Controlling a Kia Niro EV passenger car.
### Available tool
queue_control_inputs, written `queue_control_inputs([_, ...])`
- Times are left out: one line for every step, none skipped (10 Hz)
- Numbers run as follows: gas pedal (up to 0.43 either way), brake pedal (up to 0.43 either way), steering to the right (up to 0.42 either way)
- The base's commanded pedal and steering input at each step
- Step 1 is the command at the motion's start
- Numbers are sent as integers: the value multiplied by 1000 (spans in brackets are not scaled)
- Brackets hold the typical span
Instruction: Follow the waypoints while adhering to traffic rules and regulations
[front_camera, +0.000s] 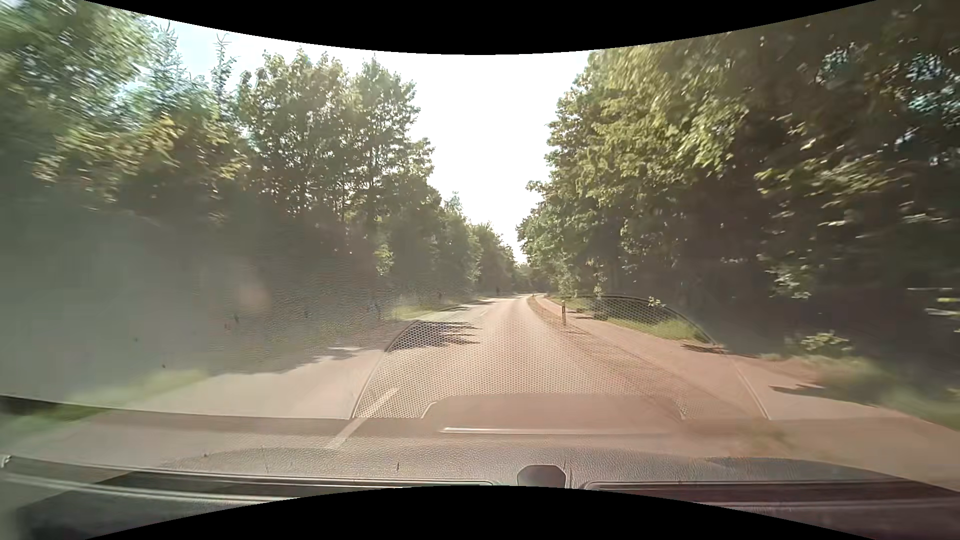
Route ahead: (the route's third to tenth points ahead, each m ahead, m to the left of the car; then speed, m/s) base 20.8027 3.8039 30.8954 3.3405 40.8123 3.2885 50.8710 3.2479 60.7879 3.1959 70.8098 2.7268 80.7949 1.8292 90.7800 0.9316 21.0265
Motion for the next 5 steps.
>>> queue_control_inputs([118, 6, 3])
queue_control_inputs([118, 6, 4])
queue_control_inputs([118, 6, 3])
queue_control_inputs([118, 6, 3])
queue_control_inputs([118, 6, 3])
